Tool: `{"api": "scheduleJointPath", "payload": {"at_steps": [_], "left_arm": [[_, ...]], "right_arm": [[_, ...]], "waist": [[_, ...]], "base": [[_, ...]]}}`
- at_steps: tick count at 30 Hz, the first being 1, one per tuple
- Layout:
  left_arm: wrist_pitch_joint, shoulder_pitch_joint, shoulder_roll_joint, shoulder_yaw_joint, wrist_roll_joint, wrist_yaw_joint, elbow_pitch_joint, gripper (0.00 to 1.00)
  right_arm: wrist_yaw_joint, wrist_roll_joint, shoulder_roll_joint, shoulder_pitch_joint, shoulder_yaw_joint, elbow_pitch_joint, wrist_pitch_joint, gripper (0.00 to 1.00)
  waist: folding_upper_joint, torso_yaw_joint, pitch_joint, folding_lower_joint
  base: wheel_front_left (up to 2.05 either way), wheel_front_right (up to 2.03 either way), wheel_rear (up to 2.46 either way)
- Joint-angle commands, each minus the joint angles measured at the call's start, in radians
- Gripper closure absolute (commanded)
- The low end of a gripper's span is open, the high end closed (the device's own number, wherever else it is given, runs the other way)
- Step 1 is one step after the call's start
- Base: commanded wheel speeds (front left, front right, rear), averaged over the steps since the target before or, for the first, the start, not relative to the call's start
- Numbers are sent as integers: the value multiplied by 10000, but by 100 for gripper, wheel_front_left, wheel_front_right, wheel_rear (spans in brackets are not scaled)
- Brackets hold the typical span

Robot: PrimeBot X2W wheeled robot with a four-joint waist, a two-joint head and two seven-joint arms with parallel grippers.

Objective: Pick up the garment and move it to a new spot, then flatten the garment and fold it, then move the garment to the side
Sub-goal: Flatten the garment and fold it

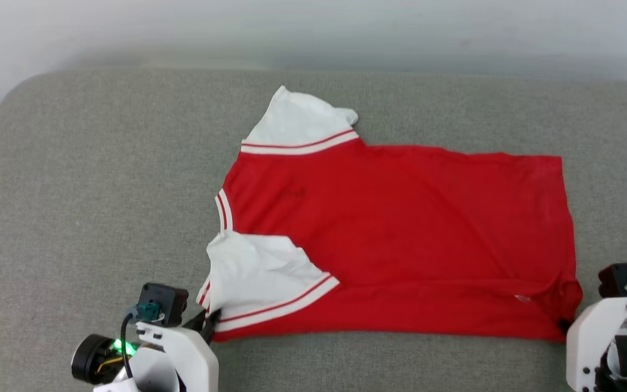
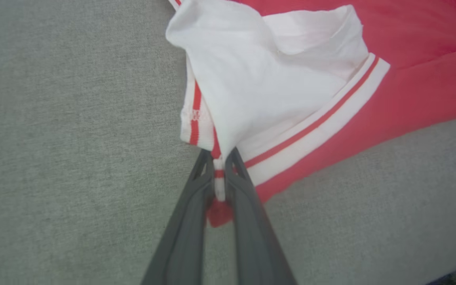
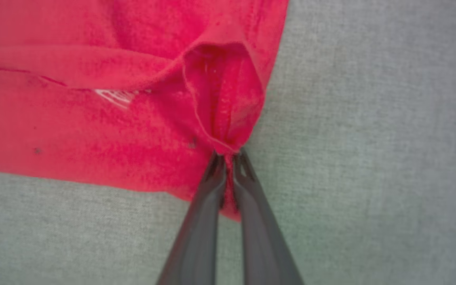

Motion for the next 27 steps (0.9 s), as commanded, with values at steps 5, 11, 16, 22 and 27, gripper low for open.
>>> {"api": "scheduleJointPath", "payload": {"at_steps": [5, 11, 16, 22, 27], "left_arm": [[253, 468, 186, -167, -133, -4, 308, 100], [514, 1127, 451, -370, -268, 45, 348, 100], [539, 1645, 508, -527, -370, 92, 188, 100], [459, 1748, 214, -747, -446, -20, 387, 100], [368, 1544, 21, -827, -467, -131, 751, 100]], "right_arm": [[-22, 238, -437, 646, -187, -190, 240, 100], [-22, 549, -833, 1458, -288, -891, 669, 100], [-22, 828, -850, 2241, -498, -1349, 951, 100], [-22, 788, -478, 2757, -600, -1321, 889, 100], [-22, 697, -308, 2571, -516, -1062, 662, 100]], "waist": [[0, -107, -712, 0], [0, -127, -1349, 0], [0, -112, -1547, 0], [0, -132, -1515, 0], [0, -208, -1323, 0]], "base": [[0, 0, 0], [0, 0, 0], [0, 0, 0], [0, 0, 0], [0, 0, 0]]}}
